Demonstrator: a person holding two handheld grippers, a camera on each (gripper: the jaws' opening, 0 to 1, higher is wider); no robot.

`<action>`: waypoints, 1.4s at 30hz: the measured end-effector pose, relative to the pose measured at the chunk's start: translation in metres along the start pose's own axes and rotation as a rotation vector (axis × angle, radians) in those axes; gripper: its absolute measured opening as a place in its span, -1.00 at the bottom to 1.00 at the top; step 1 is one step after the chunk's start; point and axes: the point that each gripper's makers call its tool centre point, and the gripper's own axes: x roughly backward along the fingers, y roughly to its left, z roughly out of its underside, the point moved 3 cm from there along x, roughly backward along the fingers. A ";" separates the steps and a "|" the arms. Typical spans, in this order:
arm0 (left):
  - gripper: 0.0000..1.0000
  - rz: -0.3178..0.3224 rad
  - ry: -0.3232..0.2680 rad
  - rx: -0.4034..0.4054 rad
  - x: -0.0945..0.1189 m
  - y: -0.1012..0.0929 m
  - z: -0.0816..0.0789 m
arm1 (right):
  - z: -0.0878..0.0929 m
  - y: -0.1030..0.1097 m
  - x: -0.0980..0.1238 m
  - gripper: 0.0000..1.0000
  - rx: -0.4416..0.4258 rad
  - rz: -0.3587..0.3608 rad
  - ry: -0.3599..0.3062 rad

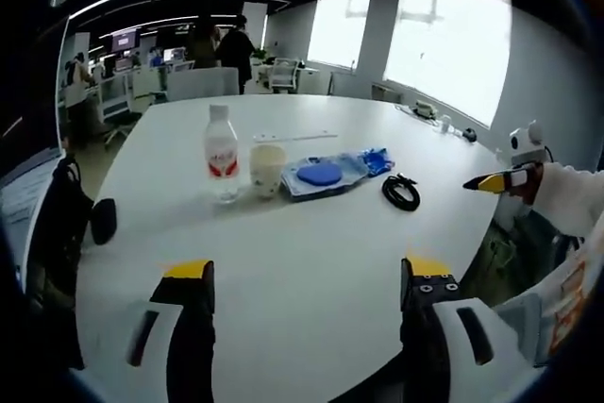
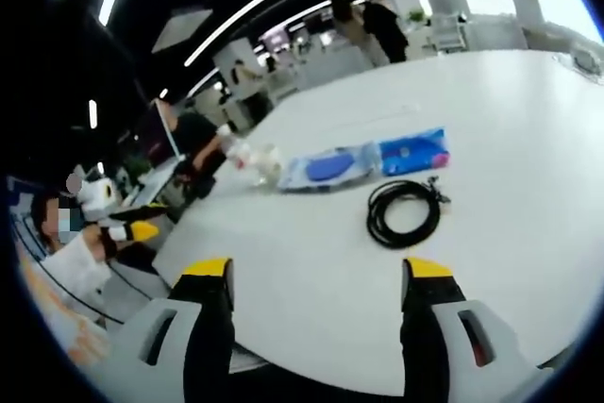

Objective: Arrange the tabletop items into an orderly group along one side of the table until the central work area is clear of visible clutter.

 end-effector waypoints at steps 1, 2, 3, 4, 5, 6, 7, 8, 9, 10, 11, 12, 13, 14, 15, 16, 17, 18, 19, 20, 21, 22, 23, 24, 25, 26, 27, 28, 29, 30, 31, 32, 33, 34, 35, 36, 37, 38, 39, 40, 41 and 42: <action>0.64 0.001 0.002 0.001 0.000 0.000 0.000 | 0.001 0.001 0.000 0.42 -0.003 0.001 0.001; 0.64 0.004 0.002 0.000 0.000 0.000 0.001 | 0.001 0.002 0.000 0.42 -0.003 0.000 0.001; 0.64 0.006 0.002 0.000 -0.001 0.001 0.001 | 0.002 0.005 0.000 0.42 0.000 0.000 0.003; 0.64 0.008 0.000 0.001 -0.001 0.000 0.001 | 0.003 0.005 0.000 0.42 0.002 0.001 0.004; 0.63 0.011 -0.003 0.004 -0.001 0.000 0.000 | 0.004 0.006 0.000 0.42 0.004 0.001 0.007; 0.63 0.014 -0.004 0.006 -0.001 0.000 0.000 | 0.004 0.006 0.000 0.42 0.004 0.002 0.008; 0.63 0.017 -0.006 0.007 -0.002 -0.001 0.000 | 0.005 0.006 0.001 0.42 0.004 0.003 0.009; 0.63 0.018 -0.006 0.006 -0.002 -0.001 0.000 | 0.005 0.006 0.001 0.42 0.004 0.005 0.009; 0.63 0.019 -0.005 0.004 -0.003 -0.001 -0.001 | 0.005 0.006 0.002 0.41 0.003 0.007 0.009; 0.63 0.020 -0.002 -0.002 -0.003 -0.002 0.000 | 0.006 0.005 0.003 0.41 0.003 0.010 0.012; 0.63 0.021 0.001 -0.005 -0.004 -0.002 0.000 | 0.006 0.005 0.003 0.41 0.003 0.009 0.016; 0.63 0.021 0.000 -0.006 -0.004 -0.002 0.000 | 0.006 0.004 0.003 0.41 0.003 0.009 0.018; 0.63 0.021 -0.001 0.000 -0.004 -0.001 -0.001 | 0.005 0.003 0.003 0.41 0.006 0.009 0.020; 0.63 0.020 -0.002 0.004 -0.004 -0.001 -0.001 | 0.004 0.002 0.003 0.40 0.006 0.010 0.023; 0.63 0.020 -0.003 0.007 -0.004 -0.001 -0.001 | 0.002 0.002 0.002 0.40 0.006 0.010 0.023; 0.63 0.020 -0.002 0.007 -0.004 -0.001 -0.002 | 0.002 0.001 0.002 0.40 0.006 0.011 0.022; 0.63 0.020 -0.003 0.006 -0.003 0.000 -0.003 | -0.001 0.000 0.001 0.40 0.003 0.012 0.017; 0.62 0.020 -0.009 0.003 -0.001 -0.001 -0.005 | -0.003 0.000 0.000 0.40 0.001 0.010 0.014; 0.62 0.021 -0.013 0.001 -0.001 -0.001 -0.006 | -0.004 0.001 0.000 0.39 0.001 0.006 0.006; 0.62 0.026 -0.019 -0.007 0.001 -0.002 -0.008 | -0.005 0.002 0.000 0.39 0.000 0.005 0.001; 0.62 0.029 -0.023 -0.017 0.002 -0.002 -0.009 | -0.004 0.002 -0.001 0.38 -0.005 0.004 -0.004; 0.61 0.031 -0.024 -0.033 0.003 -0.002 -0.010 | -0.004 0.002 -0.002 0.38 -0.014 0.004 -0.007; 0.61 0.031 -0.022 -0.040 0.003 -0.001 -0.010 | -0.002 0.002 -0.003 0.38 -0.025 0.001 -0.008; 0.61 0.032 -0.021 -0.043 0.004 -0.001 -0.010 | 0.000 0.002 -0.005 0.38 -0.038 -0.002 -0.006; 0.61 0.032 -0.022 -0.043 0.004 0.000 -0.010 | 0.002 0.002 -0.006 0.37 -0.042 -0.002 -0.007; 0.61 0.035 -0.027 -0.042 0.005 0.001 -0.011 | 0.004 0.002 -0.008 0.37 -0.049 -0.003 -0.005; 0.61 0.039 -0.028 -0.045 0.005 0.002 -0.012 | 0.005 0.001 -0.010 0.37 -0.054 -0.005 -0.001; 0.61 0.040 -0.029 -0.051 0.006 0.002 -0.012 | 0.007 0.001 -0.013 0.37 -0.055 -0.011 0.008; 0.61 0.037 -0.028 -0.058 0.006 0.004 -0.012 | 0.006 0.004 -0.012 0.37 -0.053 -0.013 0.014; 0.61 0.037 -0.026 -0.060 0.006 0.005 -0.012 | 0.006 0.005 -0.014 0.37 -0.051 -0.012 0.021; 0.61 0.040 -0.022 -0.060 0.006 0.007 -0.012 | 0.005 0.005 -0.016 0.37 -0.051 -0.010 0.024; 0.61 0.041 -0.016 -0.057 0.006 0.008 -0.011 | 0.004 0.005 -0.017 0.37 -0.053 -0.007 0.026; 0.61 0.039 -0.008 -0.058 0.006 0.010 -0.009 | 0.002 0.006 -0.019 0.37 -0.053 -0.003 0.024; 0.61 0.037 -0.004 -0.064 0.006 0.011 -0.008 | -0.002 0.007 -0.020 0.37 -0.050 -0.002 0.018; 0.61 0.037 -0.001 -0.066 0.006 0.011 -0.007 | -0.003 0.008 -0.021 0.37 -0.048 -0.001 0.014; 0.61 0.040 0.007 -0.074 0.007 0.011 -0.005 | -0.010 0.011 -0.023 0.37 -0.040 -0.003 -0.005; 0.61 0.041 0.012 -0.080 0.006 0.011 -0.003 | -0.014 0.013 -0.024 0.36 -0.034 -0.006 -0.017; 0.61 0.039 0.017 -0.079 0.006 0.012 -0.002 | -0.016 0.015 -0.026 0.35 -0.027 -0.008 -0.027; 0.61 0.037 0.017 -0.074 0.006 0.013 0.000 | -0.018 0.018 -0.027 0.34 -0.022 -0.008 -0.032; 0.61 0.039 0.017 -0.070 0.007 0.014 0.001 | -0.018 0.019 -0.028 0.34 -0.022 -0.007 -0.032; 0.62 0.039 0.017 -0.068 0.007 0.014 0.001 | -0.018 0.020 -0.030 0.34 -0.024 -0.005 -0.035; 0.62 0.037 0.013 -0.061 0.008 0.016 0.001 | -0.018 0.021 -0.030 0.34 -0.026 -0.003 -0.035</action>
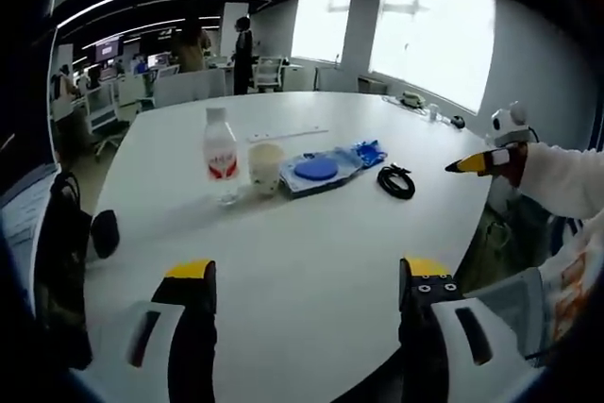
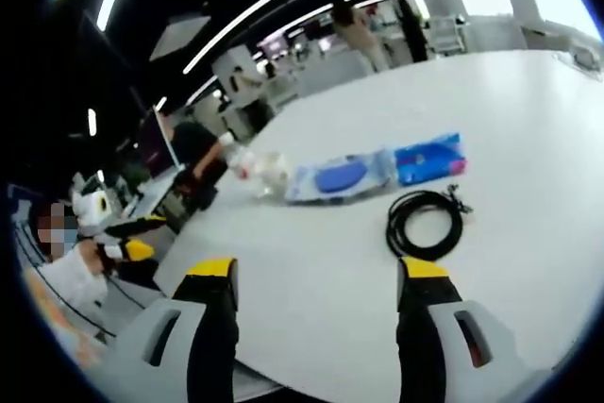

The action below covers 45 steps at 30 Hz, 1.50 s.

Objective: Arrange the tabletop items into an orderly group along one side of the table until the central work area is clear of visible clutter.

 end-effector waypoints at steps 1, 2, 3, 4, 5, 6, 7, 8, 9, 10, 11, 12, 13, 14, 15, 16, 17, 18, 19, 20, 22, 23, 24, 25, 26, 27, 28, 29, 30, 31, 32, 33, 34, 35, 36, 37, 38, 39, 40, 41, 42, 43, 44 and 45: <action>0.63 0.001 -0.006 0.003 0.001 0.001 0.000 | 0.001 0.002 0.000 0.35 0.002 0.001 0.000; 0.64 0.001 -0.012 0.005 0.001 0.003 0.000 | 0.001 0.003 0.000 0.35 0.008 0.004 0.001; 0.64 -0.003 -0.005 0.009 0.001 0.004 0.001 | 0.003 0.003 0.001 0.36 0.017 0.010 0.011; 0.65 -0.006 0.005 0.007 0.001 0.006 0.003 | 0.006 0.001 0.003 0.37 0.045 0.021 0.031; 0.65 -0.006 0.007 0.003 0.001 0.006 0.004 | 0.007 0.000 0.004 0.39 0.061 0.029 0.035; 0.65 -0.002 0.015 0.004 0.000 0.006 0.005 | 0.008 -0.002 0.005 0.40 0.068 0.040 0.037; 0.65 0.004 0.021 0.006 -0.001 0.005 0.006 | 0.009 -0.004 0.007 0.41 0.069 0.045 0.038; 0.66 0.013 0.028 0.007 -0.003 0.003 0.005 | 0.009 -0.008 0.010 0.44 0.066 0.054 0.035; 0.67 0.018 0.031 0.004 -0.004 0.002 0.005 | 0.010 -0.012 0.011 0.47 0.057 0.061 0.031; 0.67 0.016 0.039 0.003 -0.007 0.002 0.006 | 0.011 -0.017 0.014 0.52 0.036 0.072 0.032; 0.68 0.014 0.044 0.004 -0.008 0.002 0.006 | 0.011 -0.019 0.015 0.57 0.031 0.075 0.031; 0.68 0.012 0.055 0.003 -0.010 0.003 0.007 | 0.011 -0.021 0.017 0.59 0.030 0.079 0.029; 0.68 0.011 0.056 0.003 -0.010 0.003 0.007 | 0.011 -0.022 0.018 0.61 0.034 0.084 0.029; 0.69 0.012 0.059 0.017 -0.011 0.003 0.007 | 0.011 -0.024 0.019 0.64 0.034 0.089 0.031; 0.70 0.015 0.057 0.026 -0.011 0.003 0.006 | 0.012 -0.027 0.020 0.66 0.033 0.096 0.030; 0.71 0.020 0.056 0.033 -0.011 0.001 0.006 | 0.011 -0.029 0.021 0.67 0.030 0.106 0.028; 0.72 0.024 0.056 0.036 -0.011 0.001 0.005 | 0.012 -0.033 0.022 0.68 0.030 0.120 0.027; 0.72 0.025 0.060 0.038 -0.011 0.000 0.006 | 0.012 -0.036 0.023 0.68 0.029 0.128 0.027; 0.72 0.025 0.072 0.039 -0.013 -0.001 0.007 | 0.013 -0.039 0.023 0.69 0.021 0.141 0.029; 0.71 0.030 0.086 0.033 -0.013 -0.002 0.010 | 0.014 -0.041 0.023 0.68 0.018 0.147 0.031; 0.71 0.031 0.104 0.008 -0.015 -0.002 0.013 | 0.016 -0.045 0.024 0.66 -0.005 0.160 0.039; 0.69 0.027 0.107 0.004 -0.015 -0.001 0.013 | 0.017 -0.047 0.023 0.66 -0.019 0.162 0.043; 0.69 0.027 0.105 0.004 -0.015 -0.001 0.013 | 0.017 -0.047 0.023 0.66 -0.027 0.164 0.042; 0.70 0.029 0.100 0.005 -0.015 -0.001 0.012 | 0.016 -0.047 0.022 0.66 -0.034 0.165 0.045; 0.69 0.031 0.093 0.012 -0.014 -0.001 0.011 | 0.016 -0.047 0.019 0.65 -0.036 0.165 0.054; 0.69 0.032 0.092 0.016 -0.014 -0.001 0.011 | 0.016 -0.047 0.017 0.65 -0.028 0.169 0.063; 0.69 0.032 0.091 0.017 -0.014 -0.001 0.011 | 0.014 -0.046 0.016 0.65 -0.010 0.173 0.057; 0.69 0.032 0.090 0.015 -0.014 -0.001 0.011 | 0.013 -0.044 0.014 0.65 -0.003 0.171 0.043; 0.69 0.028 0.094 0.004 -0.013 0.000 0.011 | 0.013 -0.043 0.013 0.65 -0.006 0.166 0.035; 0.69 0.025 0.096 -0.002 -0.012 0.000 0.011 | 0.014 -0.043 0.014 0.65 -0.016 0.157 0.027; 0.69 0.025 0.096 -0.006 -0.012 0.000 0.012 | 0.017 -0.042 0.013 0.65 -0.018 0.151 0.024; 0.68 0.028 0.097 -0.008 -0.012 -0.001 0.013 | 0.020 -0.041 0.013 0.65 -0.017 0.146 0.026; 0.68 0.033 0.102 -0.006 -0.012 -0.001 0.015 | 0.024 -0.041 0.012 0.64 -0.015 0.145 0.033; 0.67 0.033 0.105 -0.007 -0.012 -0.001 0.016 | 0.027 -0.041 0.012 0.63 -0.016 0.146 0.039; 0.67 0.032 0.108 -0.010 -0.012 0.000 0.017 | 0.030 -0.041 0.013 0.63 -0.018 0.148 0.042; 0.66 0.032 0.112 -0.016 -0.011 0.000 0.018 | 0.033 -0.041 0.013 0.63 -0.024 0.149 0.041; 0.66 0.033 0.113 -0.017 -0.010 0.000 0.018 | 0.034 -0.041 0.014 0.63 -0.031 0.148 0.038; 0.66 0.033 0.112 -0.015 -0.010 0.000 0.019 | 0.035 -0.042 0.015 0.62 -0.038 0.147 0.036; 0.66 0.031 0.113 -0.012 -0.010 0.001 0.019 | 0.036 -0.042 0.016 0.62 -0.039 0.147 0.036; 0.66 0.031 0.112 -0.010 -0.010 0.001 0.019 | 0.036 -0.042 0.016 0.62 -0.036 0.147 0.037; 0.66 0.031 0.112 -0.009 -0.011 0.001 0.020 | 0.035 -0.043 0.017 0.62 -0.034 0.148 0.037; 0.66 0.033 0.114 -0.008 -0.012 0.000 0.020 | 0.034 -0.043 0.017 0.62 -0.033 0.144 0.036; 0.66 0.037 0.115 -0.010 -0.012 -0.001 0.020 | 0.034 -0.043 0.017 0.62 -0.035 0.139 0.037; 0.67 0.043 0.112 -0.012 -0.013 -0.002 0.020 | 0.034 -0.043 0.017 0.62 -0.035 0.137 0.041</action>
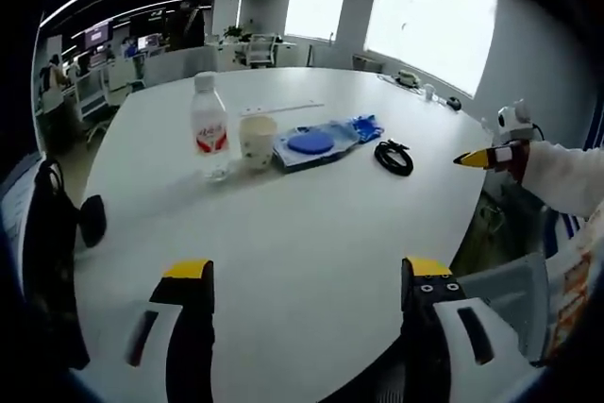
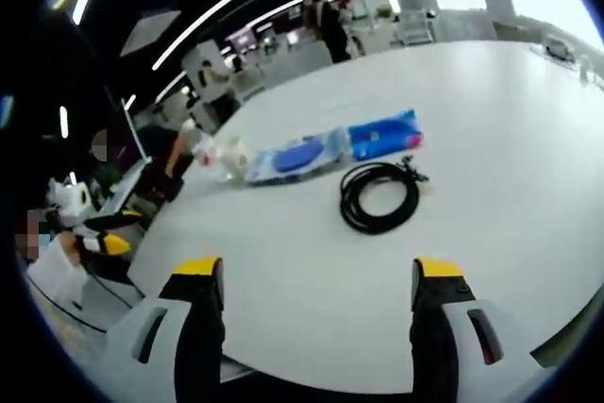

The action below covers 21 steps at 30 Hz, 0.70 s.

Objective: Arrange the tabletop items into an orderly group along one side of the table until the central work area is clear of visible clutter.

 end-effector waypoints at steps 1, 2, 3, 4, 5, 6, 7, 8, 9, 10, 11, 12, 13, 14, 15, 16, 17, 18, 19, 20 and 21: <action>0.67 0.000 -0.002 0.003 0.000 0.000 0.000 | 0.000 0.000 0.000 0.62 0.003 0.000 0.000; 0.67 0.000 -0.002 0.007 -0.001 0.000 0.000 | -0.001 0.000 0.000 0.62 0.004 -0.001 -0.002; 0.67 0.002 -0.001 0.009 -0.002 0.000 0.000 | -0.001 -0.001 -0.001 0.62 0.000 -0.004 -0.002; 0.67 0.005 -0.001 0.010 -0.003 -0.001 0.000 | 0.000 0.000 -0.001 0.61 -0.002 -0.006 0.000; 0.68 0.007 0.001 0.009 -0.003 -0.001 0.000 | 0.000 0.001 -0.002 0.61 0.000 -0.008 0.003; 0.68 0.008 0.002 0.005 -0.003 -0.002 0.000 | 0.001 0.001 -0.002 0.61 0.003 -0.010 0.005; 0.68 0.007 0.002 0.004 -0.003 -0.002 -0.001 | 0.002 0.002 -0.003 0.60 0.006 -0.013 0.007; 0.69 0.006 0.001 0.003 -0.002 -0.003 -0.001 | 0.002 0.003 -0.003 0.59 0.007 -0.014 0.008; 0.69 0.007 -0.003 0.003 -0.003 -0.003 -0.002 | 0.002 0.003 -0.003 0.58 0.013 -0.017 0.010; 0.69 0.008 -0.005 0.005 -0.002 -0.003 -0.002 | 0.003 0.005 -0.002 0.57 0.019 -0.017 0.011; 0.69 0.008 -0.005 0.006 -0.002 -0.003 -0.002 | 0.003 0.005 -0.002 0.58 0.022 -0.017 0.010; 0.69 0.007 -0.004 0.003 -0.002 -0.003 -0.002 | 0.003 0.006 -0.001 0.58 0.023 -0.018 0.009; 0.69 0.007 -0.004 0.001 -0.001 -0.003 -0.003 | 0.003 0.007 0.000 0.58 0.020 -0.019 0.007; 0.69 0.007 -0.004 0.001 -0.001 -0.003 -0.002 | 0.003 0.007 0.000 0.58 0.020 -0.020 0.008; 0.69 0.009 -0.004 0.001 -0.002 -0.003 -0.002 | 0.004 0.007 0.000 0.57 0.020 -0.019 0.008; 0.68 0.013 -0.007 0.005 -0.002 -0.003 -0.002 | 0.005 0.007 0.000 0.57 0.021 -0.016 0.010; 0.68 0.016 -0.008 0.011 -0.002 -0.003 -0.002 | 0.005 0.007 0.000 0.56 0.019 -0.014 0.009; 0.68 0.017 -0.009 0.016 -0.002 -0.003 -0.002 | 0.007 0.009 0.002 0.56 0.014 -0.013 0.008; 0.68 0.017 -0.009 0.016 -0.002 -0.003 -0.002 | 0.007 0.009 0.002 0.55 0.011 -0.013 0.008; 0.68 0.018 -0.009 0.015 -0.002 -0.004 -0.002 | 0.007 0.010 0.002 0.55 0.011 -0.013 0.007; 0.68 0.018 -0.009 0.012 -0.002 -0.004 -0.002 | 0.008 0.012 0.002 0.55 0.011 -0.013 0.008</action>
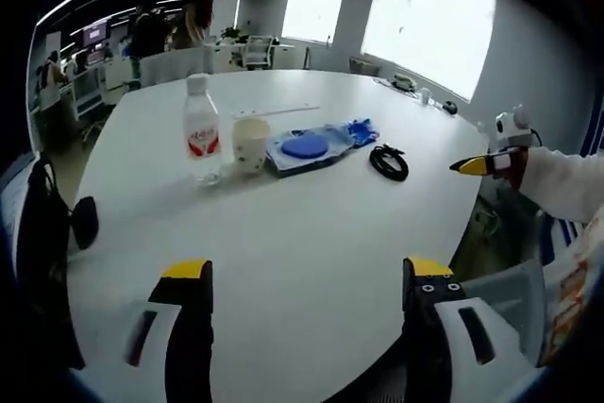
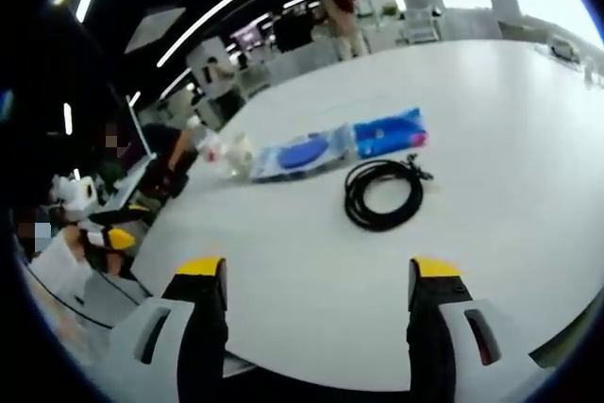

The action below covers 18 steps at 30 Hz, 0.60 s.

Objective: Arrange the tabletop items into an orderly group along one side of the table until the central work area is clear of visible clutter.

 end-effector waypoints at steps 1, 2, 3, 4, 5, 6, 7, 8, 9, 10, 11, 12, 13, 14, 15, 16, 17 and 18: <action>0.68 0.001 -0.001 -0.001 0.000 0.000 0.000 | 0.001 0.001 0.000 0.55 0.001 0.000 0.002; 0.68 0.001 -0.003 0.001 0.000 -0.001 -0.001 | 0.001 0.003 0.000 0.55 0.003 -0.002 0.004; 0.68 0.002 -0.004 0.003 0.000 -0.001 -0.001 | 0.001 0.004 0.000 0.55 0.004 -0.004 0.004; 0.68 0.002 -0.005 0.004 0.000 -0.001 -0.001 | 0.000 0.006 -0.001 0.55 0.006 -0.007 0.004; 0.68 0.000 -0.005 0.005 0.001 0.000 -0.001 | -0.001 0.008 -0.001 0.55 0.008 -0.008 0.004; 0.68 -0.001 -0.006 0.005 0.001 0.000 -0.001 | -0.002 0.010 -0.002 0.55 0.010 -0.009 0.003; 0.68 -0.001 -0.006 0.006 0.001 0.000 -0.001 | -0.003 0.011 -0.002 0.55 0.011 -0.010 0.003; 0.68 -0.001 -0.005 0.007 0.001 0.001 -0.001 | -0.004 0.012 -0.002 0.55 0.013 -0.012 0.002; 0.68 -0.002 -0.006 0.007 0.001 0.001 -0.001 | -0.005 0.014 -0.002 0.55 0.015 -0.014 -0.001; 0.68 -0.006 -0.007 0.009 0.002 0.003 -0.001 | -0.005 0.015 -0.002 0.55 0.016 -0.015 -0.002; 0.69 -0.009 -0.010 0.011 0.003 0.004 -0.002 | -0.006 0.015 -0.002 0.55 0.017 -0.017 -0.004; 0.69 -0.012 -0.015 0.013 0.004 0.006 -0.004 | -0.007 0.016 -0.001 0.55 0.018 -0.017 -0.005; 0.69 -0.014 -0.019 0.012 0.005 0.007 -0.005 | -0.008 0.017 -0.001 0.55 0.020 -0.018 -0.007; 0.69 -0.013 -0.022 0.012 0.005 0.007 -0.007 | -0.009 0.018 0.000 0.55 0.022 -0.018 -0.009; 0.69 -0.013 -0.026 0.013 0.005 0.007 -0.008 | -0.010 0.018 0.001 0.55 0.023 -0.018 -0.010; 0.69 -0.012 -0.028 0.013 0.004 0.007 -0.009 | -0.010 0.019 0.002 0.55 0.025 -0.017 -0.011; 0.69 -0.008 -0.029 0.009 0.004 0.005 -0.010 | -0.011 0.017 0.003 0.55 0.026 -0.015 -0.014; 0.69 -0.004 -0.027 0.006 0.003 0.004 -0.010 | -0.011 0.016 0.003 0.55 0.025 -0.014 -0.017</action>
